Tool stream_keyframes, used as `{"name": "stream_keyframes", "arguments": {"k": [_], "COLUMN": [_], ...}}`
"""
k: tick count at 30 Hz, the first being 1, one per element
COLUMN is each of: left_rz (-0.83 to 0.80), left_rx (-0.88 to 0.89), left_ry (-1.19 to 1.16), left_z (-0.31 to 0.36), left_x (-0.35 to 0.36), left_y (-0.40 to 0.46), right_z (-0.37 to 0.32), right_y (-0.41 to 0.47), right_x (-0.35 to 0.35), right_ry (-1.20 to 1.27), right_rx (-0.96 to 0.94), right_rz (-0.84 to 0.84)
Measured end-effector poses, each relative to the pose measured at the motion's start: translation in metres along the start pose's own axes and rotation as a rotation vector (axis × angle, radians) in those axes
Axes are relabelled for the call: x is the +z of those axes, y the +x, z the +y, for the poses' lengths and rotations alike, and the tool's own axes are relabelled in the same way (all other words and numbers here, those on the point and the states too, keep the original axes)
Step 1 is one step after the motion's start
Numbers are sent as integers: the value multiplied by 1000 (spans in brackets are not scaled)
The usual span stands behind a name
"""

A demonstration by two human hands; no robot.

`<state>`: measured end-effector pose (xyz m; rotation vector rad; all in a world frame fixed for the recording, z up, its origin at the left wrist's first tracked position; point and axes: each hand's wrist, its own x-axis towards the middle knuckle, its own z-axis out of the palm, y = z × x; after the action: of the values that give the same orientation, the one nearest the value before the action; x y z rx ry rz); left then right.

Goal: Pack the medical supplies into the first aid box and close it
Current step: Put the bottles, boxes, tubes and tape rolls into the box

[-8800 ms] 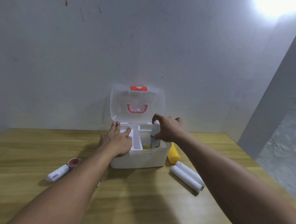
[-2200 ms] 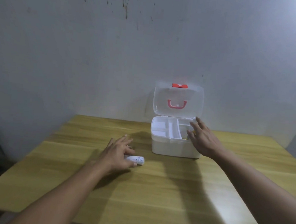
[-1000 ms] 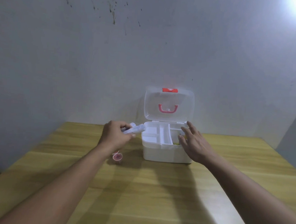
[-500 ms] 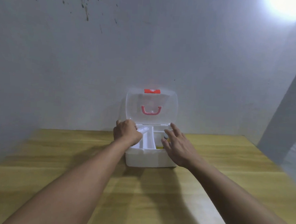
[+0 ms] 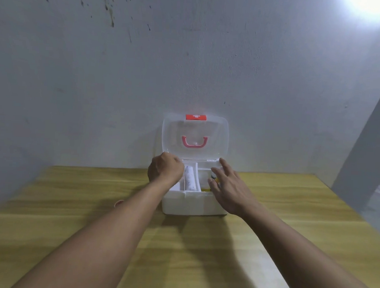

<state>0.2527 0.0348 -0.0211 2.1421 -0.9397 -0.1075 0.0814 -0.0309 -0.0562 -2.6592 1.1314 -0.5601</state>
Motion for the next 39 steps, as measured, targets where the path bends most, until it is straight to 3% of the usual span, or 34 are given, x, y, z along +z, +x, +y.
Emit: {"name": "stream_keyframes", "arguments": {"k": [6, 10, 13, 16, 20, 25, 30, 39], "left_rz": [-251, -283, -128, 6, -212, -478, -393, -210], "left_rx": [302, 308, 260, 116, -88, -116, -17, 84], "left_ry": [230, 83, -82, 20, 183, 157, 276, 28], "left_z": [-26, -37, -43, -65, -102, -125, -136, -86], "left_x": [3, 2, -17, -42, -66, -76, -68, -79], "left_y": [0, 0, -2, -2, -7, -23, -33, -29], "right_z": [-1, -2, 0, 1, 0, -2, -5, -4], "right_y": [-2, -1, 0, 1, 2, 1, 0, -1], "right_x": [-1, -2, 0, 1, 3, 0, -1, -2], "right_ry": [4, 4, 3, 10, 16, 8, 4, 2], "right_rx": [-5, -1, -4, 1, 6, 15, 20, 20], "right_rz": [2, -7, -5, 1, 7, -4, -12, -18]}}
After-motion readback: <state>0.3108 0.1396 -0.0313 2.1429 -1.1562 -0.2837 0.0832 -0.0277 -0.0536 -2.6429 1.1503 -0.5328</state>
